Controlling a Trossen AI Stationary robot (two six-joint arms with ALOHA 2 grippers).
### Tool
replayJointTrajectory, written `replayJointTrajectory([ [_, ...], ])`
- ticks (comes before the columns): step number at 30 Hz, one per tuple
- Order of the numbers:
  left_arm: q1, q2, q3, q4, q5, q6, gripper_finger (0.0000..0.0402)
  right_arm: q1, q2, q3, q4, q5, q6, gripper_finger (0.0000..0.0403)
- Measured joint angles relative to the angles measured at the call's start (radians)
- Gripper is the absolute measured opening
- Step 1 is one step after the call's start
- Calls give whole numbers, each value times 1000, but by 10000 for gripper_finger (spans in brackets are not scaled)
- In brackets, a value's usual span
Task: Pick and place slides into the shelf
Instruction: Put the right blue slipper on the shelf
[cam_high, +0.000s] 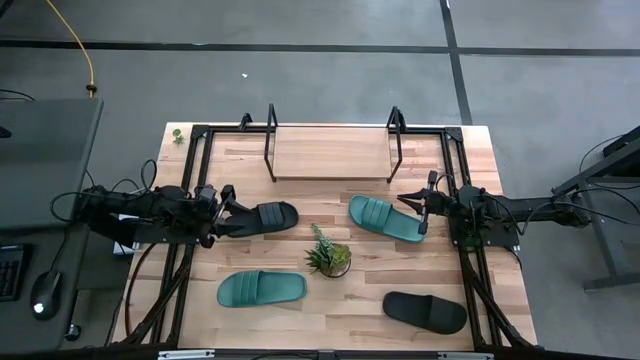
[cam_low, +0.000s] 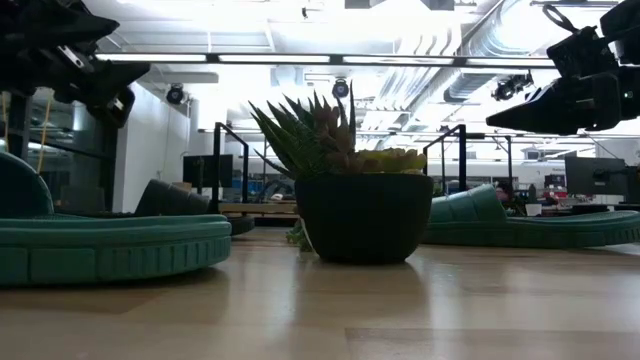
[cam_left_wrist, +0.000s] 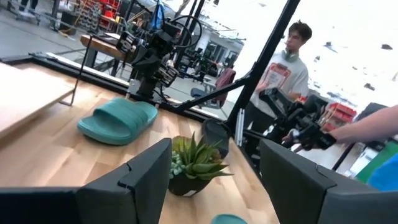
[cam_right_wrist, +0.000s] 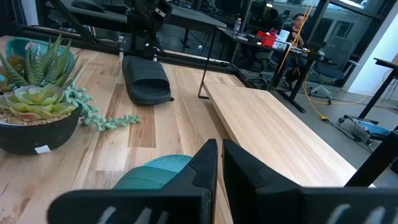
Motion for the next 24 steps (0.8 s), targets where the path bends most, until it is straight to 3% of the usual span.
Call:
replayJointTrajectory([
  [8, 0, 0, 0, -4, 0, -2, 225, 0, 0, 0, 0, 0, 5, 14],
  [11, 0, 0, 0, -4, -6, -29, 225, 0, 0, 0, 10, -13, 87, 14],
  [24, 0, 0, 0, 112, -151, -558, 225, 0, 0, 0, 220, -18, 873, 14],
])
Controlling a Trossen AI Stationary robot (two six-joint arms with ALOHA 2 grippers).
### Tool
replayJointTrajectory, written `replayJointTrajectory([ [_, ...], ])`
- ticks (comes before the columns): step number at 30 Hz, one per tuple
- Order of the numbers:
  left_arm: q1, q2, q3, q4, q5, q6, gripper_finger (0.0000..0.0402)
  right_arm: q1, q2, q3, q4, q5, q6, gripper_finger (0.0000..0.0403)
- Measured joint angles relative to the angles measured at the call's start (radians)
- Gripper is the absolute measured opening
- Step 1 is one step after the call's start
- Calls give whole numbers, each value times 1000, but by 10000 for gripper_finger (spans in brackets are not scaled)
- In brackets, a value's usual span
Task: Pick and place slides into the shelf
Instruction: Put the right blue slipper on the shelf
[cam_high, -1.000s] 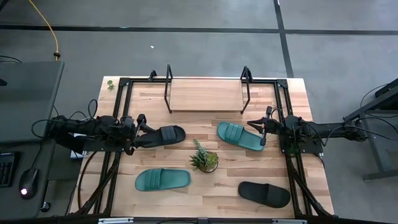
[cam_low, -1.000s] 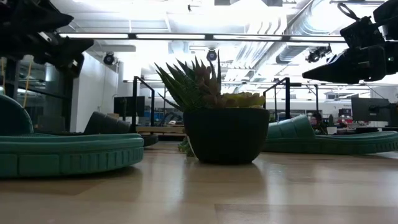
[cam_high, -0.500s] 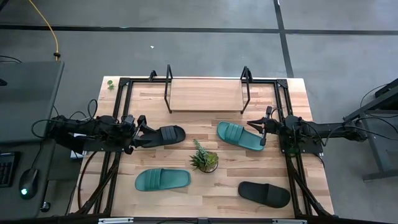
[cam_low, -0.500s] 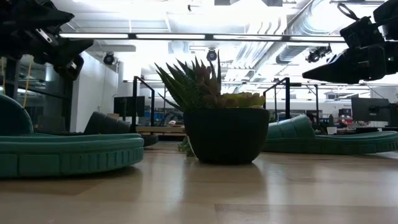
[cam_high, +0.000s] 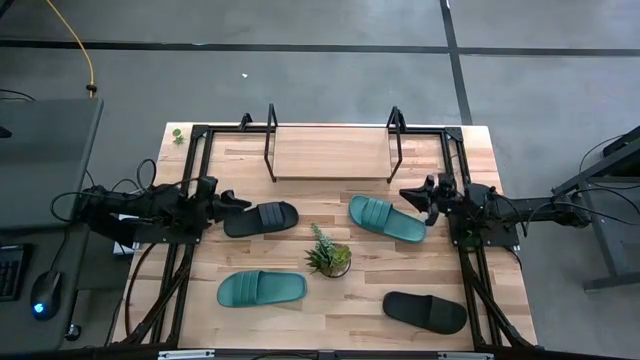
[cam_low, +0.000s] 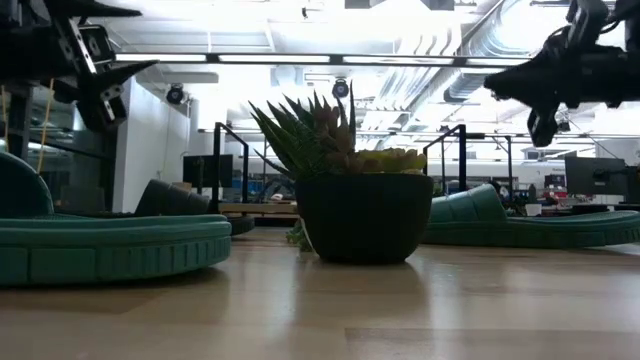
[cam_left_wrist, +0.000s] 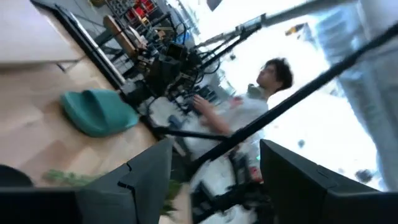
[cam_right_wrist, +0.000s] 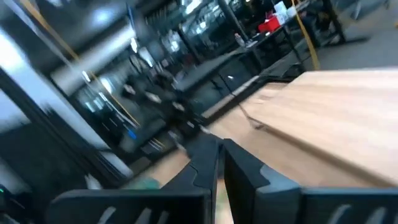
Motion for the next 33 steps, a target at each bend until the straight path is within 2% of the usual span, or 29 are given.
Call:
replayJointTrajectory([
  [4, 0, 0, 0, 30, -33, -26, 225, 0, 0, 0, 57, 16, 190, 14],
  [15, 0, 0, 0, 71, -177, -66, 225, 0, 0, 0, 91, 71, 421, 14],
  [23, 0, 0, 0, 71, -211, -123, 225, 0, 0, 0, 99, 122, 475, 14],
  [33, 0, 0, 0, 70, -337, -150, 225, 0, -1, 18, 144, 146, 533, 14],
])
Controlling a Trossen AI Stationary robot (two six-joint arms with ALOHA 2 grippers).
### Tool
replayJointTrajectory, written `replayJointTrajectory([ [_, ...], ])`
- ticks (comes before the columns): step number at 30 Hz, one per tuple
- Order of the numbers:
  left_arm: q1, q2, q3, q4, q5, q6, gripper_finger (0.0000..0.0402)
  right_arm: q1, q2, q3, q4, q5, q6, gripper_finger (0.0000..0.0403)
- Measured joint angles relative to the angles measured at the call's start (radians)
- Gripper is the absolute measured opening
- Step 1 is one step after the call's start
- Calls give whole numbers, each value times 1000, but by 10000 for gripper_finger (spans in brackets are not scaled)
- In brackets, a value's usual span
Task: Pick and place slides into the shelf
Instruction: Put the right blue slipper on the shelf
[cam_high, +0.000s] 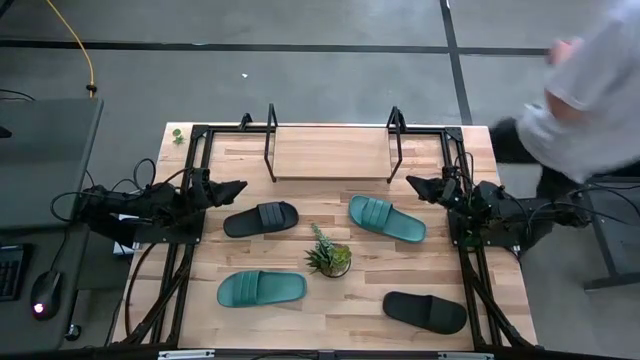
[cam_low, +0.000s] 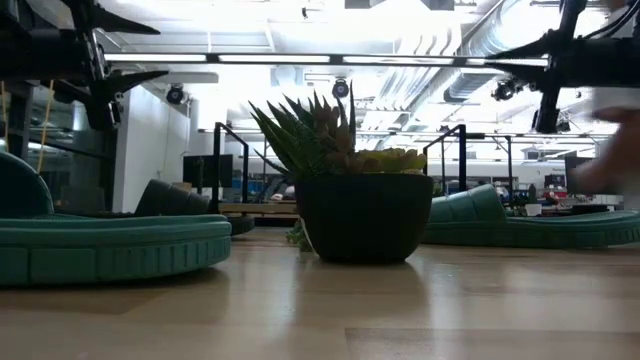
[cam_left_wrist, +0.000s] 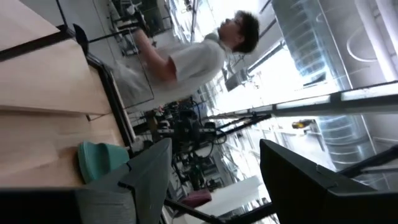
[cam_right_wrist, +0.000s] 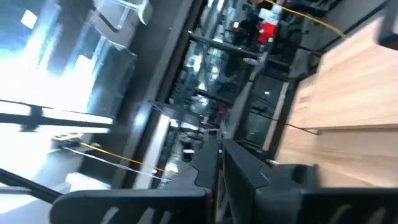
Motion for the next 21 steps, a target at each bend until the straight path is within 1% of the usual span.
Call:
replayJointTrajectory([
  [14, 0, 0, 0, 0, -3, -6, 225, 0, 1, 60, 15, 9, -6, 14],
  [19, 0, 0, 0, 1, 13, -99, 225, 0, 1, 125, 16, -4, -96, 14],
  [21, 0, 0, 0, 1, 29, -105, 225, 0, 2, 149, 14, -4, -149, 14],
])
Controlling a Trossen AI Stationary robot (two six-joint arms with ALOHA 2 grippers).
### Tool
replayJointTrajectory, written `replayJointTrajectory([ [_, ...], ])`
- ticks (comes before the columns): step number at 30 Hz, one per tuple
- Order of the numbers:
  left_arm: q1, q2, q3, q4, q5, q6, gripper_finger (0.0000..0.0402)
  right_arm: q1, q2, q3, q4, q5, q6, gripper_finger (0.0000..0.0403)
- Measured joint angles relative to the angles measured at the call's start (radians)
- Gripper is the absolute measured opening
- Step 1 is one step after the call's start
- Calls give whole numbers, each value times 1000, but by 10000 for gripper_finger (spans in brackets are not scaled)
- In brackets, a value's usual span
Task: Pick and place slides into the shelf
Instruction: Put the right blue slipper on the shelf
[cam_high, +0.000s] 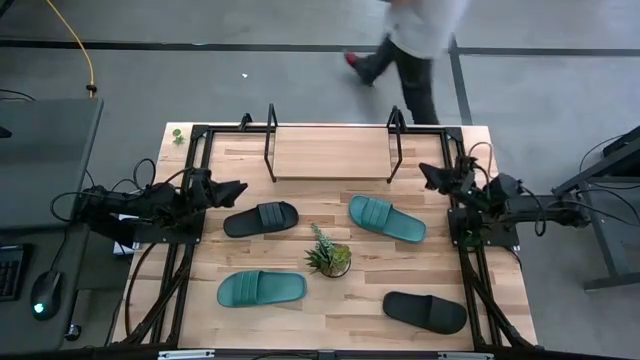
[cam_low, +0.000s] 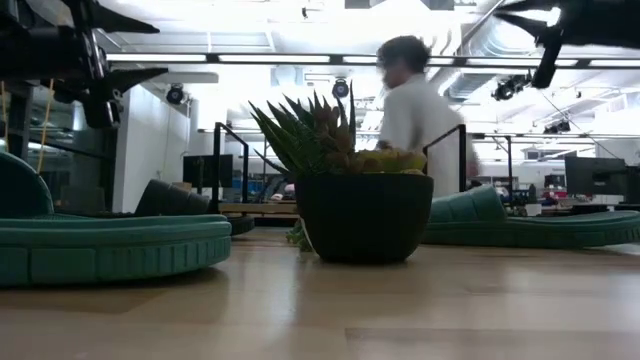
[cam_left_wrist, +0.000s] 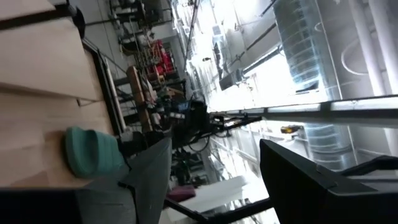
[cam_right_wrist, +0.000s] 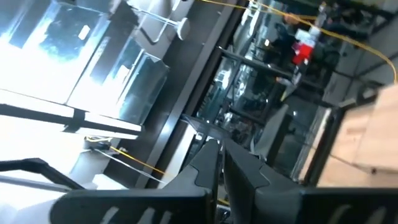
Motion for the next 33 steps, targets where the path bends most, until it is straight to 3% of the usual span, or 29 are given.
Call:
replayJointTrajectory([
  [9, 0, 0, 8, 87, 17, 13, 225, 0, 38, 83, -72, -11, -46, 14],
  [17, 0, 39, 127, 57, -4, 132, 225, 0, 163, 227, -88, -79, -198, 14],
  [21, 0, 88, 182, 49, -22, 188, 225, 0, 208, 324, -264, -106, -222, 14],
  [26, 0, 161, 220, 50, -25, 219, 225, 0, 249, 418, -568, -156, -97, 14],
  [33, 0, 259, 225, 50, -19, 186, 225, 1, 268, 429, -724, -269, 28, 14],
])
